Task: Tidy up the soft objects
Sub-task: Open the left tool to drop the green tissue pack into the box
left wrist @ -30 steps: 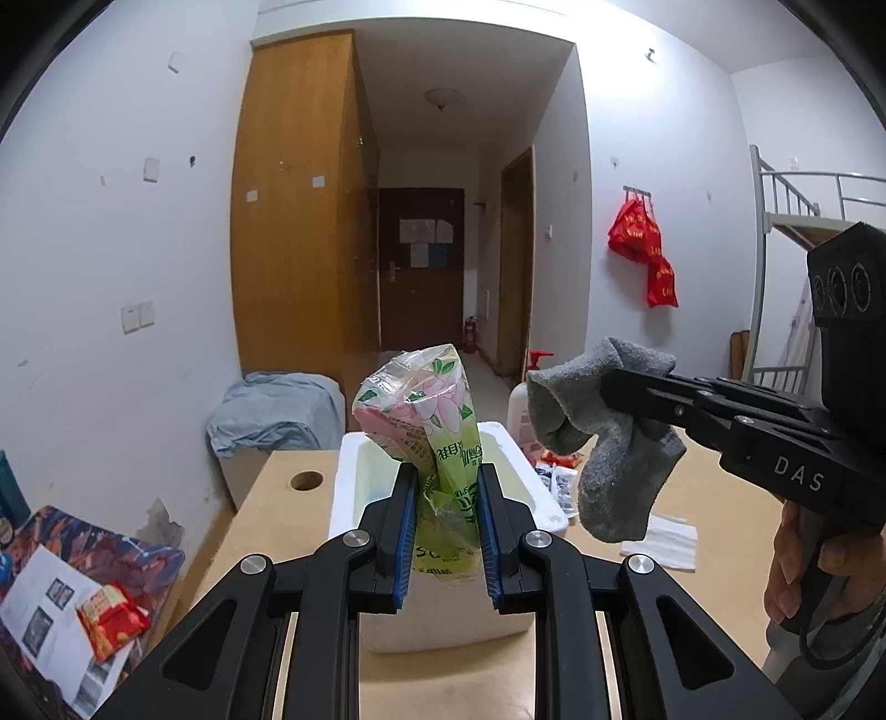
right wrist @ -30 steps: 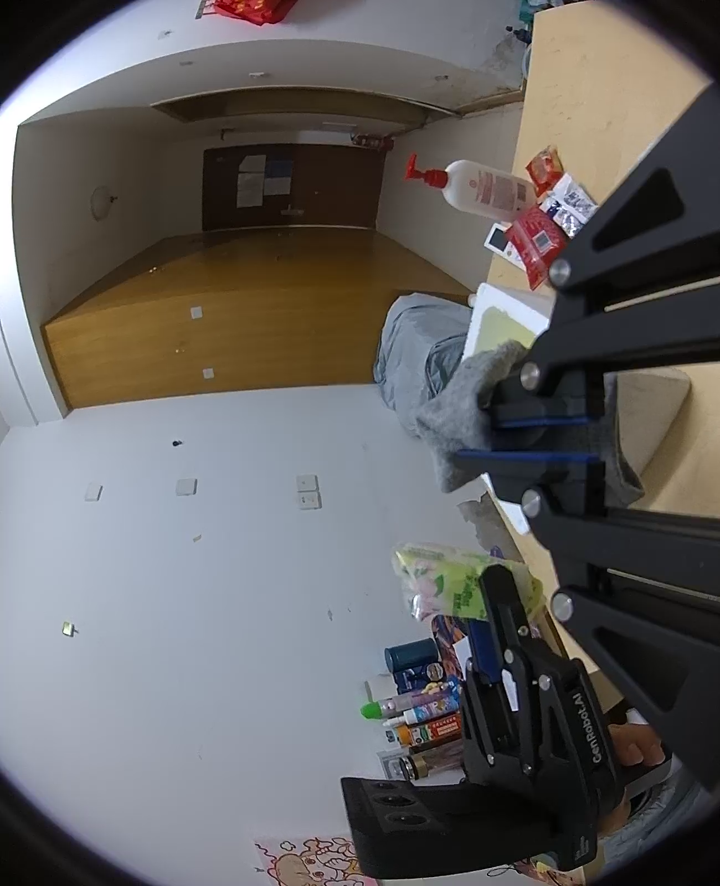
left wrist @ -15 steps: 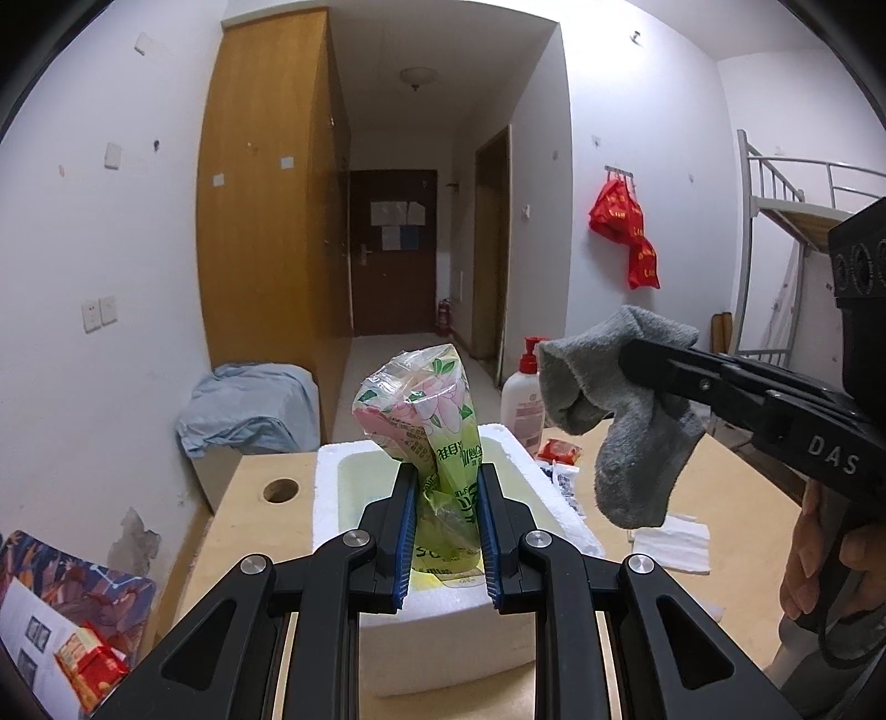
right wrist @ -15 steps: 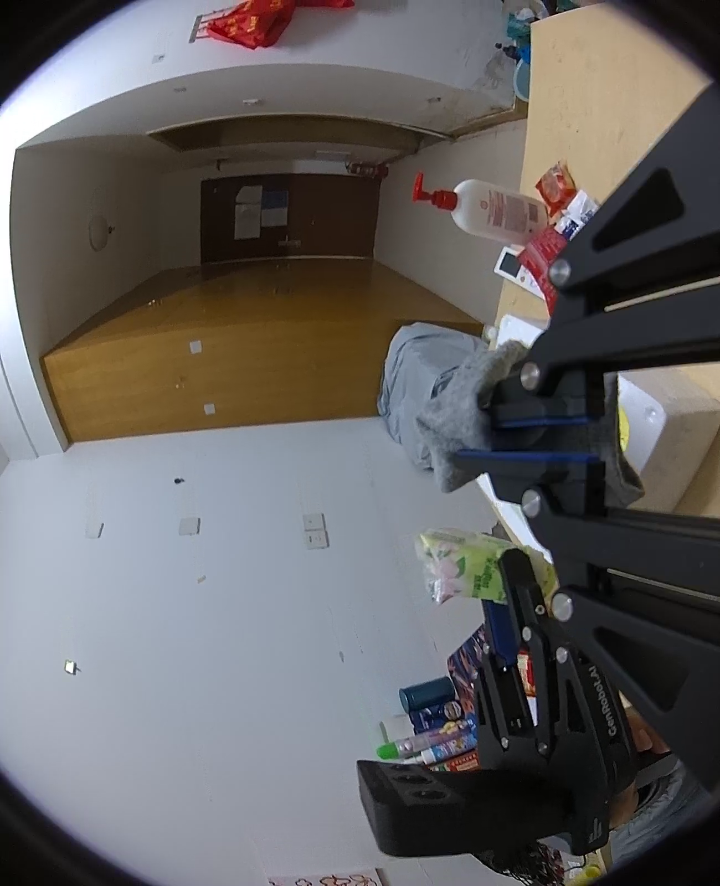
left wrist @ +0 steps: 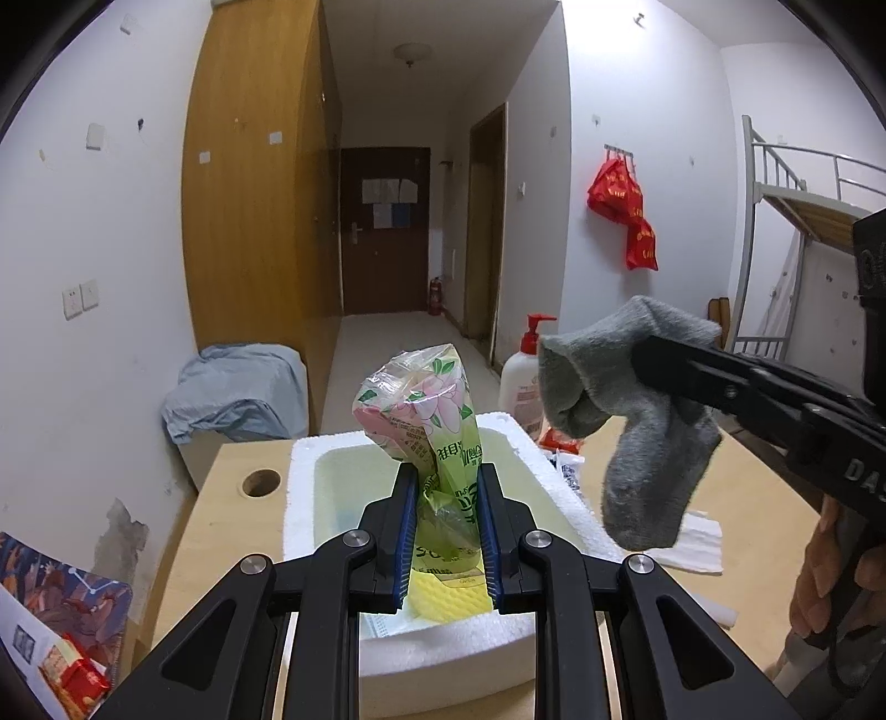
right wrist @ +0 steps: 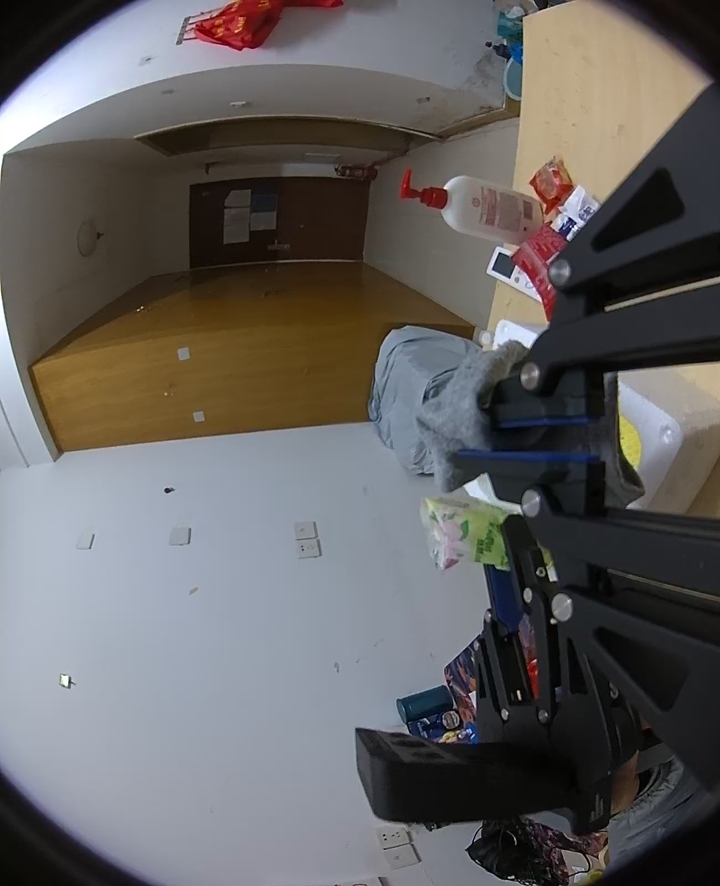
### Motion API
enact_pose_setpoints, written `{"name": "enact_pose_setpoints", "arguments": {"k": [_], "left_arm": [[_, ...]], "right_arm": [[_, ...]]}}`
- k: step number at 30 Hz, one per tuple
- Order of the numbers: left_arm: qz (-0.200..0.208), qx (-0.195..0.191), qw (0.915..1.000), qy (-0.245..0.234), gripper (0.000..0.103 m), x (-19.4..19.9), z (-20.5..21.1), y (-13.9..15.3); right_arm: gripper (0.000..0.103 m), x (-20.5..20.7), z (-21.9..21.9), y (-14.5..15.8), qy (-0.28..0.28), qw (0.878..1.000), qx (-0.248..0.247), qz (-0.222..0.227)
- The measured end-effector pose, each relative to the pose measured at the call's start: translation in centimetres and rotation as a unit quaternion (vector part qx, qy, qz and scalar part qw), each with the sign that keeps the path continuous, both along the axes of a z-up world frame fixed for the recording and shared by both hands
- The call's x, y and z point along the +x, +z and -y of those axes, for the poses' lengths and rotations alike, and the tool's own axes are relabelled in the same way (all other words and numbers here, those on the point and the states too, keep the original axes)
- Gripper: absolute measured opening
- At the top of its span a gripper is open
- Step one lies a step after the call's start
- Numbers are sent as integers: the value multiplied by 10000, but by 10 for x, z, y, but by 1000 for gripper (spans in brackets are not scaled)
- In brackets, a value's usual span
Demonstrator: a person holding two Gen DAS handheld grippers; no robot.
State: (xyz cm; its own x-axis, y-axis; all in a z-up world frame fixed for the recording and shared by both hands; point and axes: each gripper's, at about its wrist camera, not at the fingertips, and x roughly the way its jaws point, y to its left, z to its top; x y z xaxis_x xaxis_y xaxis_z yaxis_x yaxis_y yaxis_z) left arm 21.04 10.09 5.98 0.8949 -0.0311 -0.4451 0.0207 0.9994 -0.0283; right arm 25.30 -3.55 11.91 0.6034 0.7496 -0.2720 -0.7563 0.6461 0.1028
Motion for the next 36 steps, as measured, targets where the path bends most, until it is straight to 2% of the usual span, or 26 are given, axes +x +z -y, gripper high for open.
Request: {"name": "enact_pose_setpoints", "arguments": {"k": [8,18,22,23,24,25,26,28,36], "left_arm": [[-372,-151,9992,-23,22,33,-4,-16],[-541,-188,9983,79,23,50,-11,-26],[-384,-130,9989,226,43,49,-11,-24],[-332,-107,9990,274,57,48,-11,-23],[-291,-91,9991,282,66,47,-11,-22],[-260,-85,9992,293,83,46,-11,-21],[-189,-75,9992,355,91,44,-12,-20],[-74,-77,9990,442,93,41,-14,-18],[-59,-173,9983,561,93,29,-24,-15]], "right_arm": [[9,8,1,-5,-64,9999,-49,-74],[9,16,-5,-13,-80,9996,-166,-193],[9,17,-7,-15,-72,9996,-194,-210],[9,17,-7,-15,-83,9996,-198,-203],[9,18,-7,-16,-85,9996,-197,-207],[9,18,-7,-16,-84,9996,-193,-212],[9,18,-7,-16,-92,9995,-191,-216],[9,18,-8,-16,-95,9995,-196,-212],[9,18,-8,-15,-80,9995,-213,-224]]}}
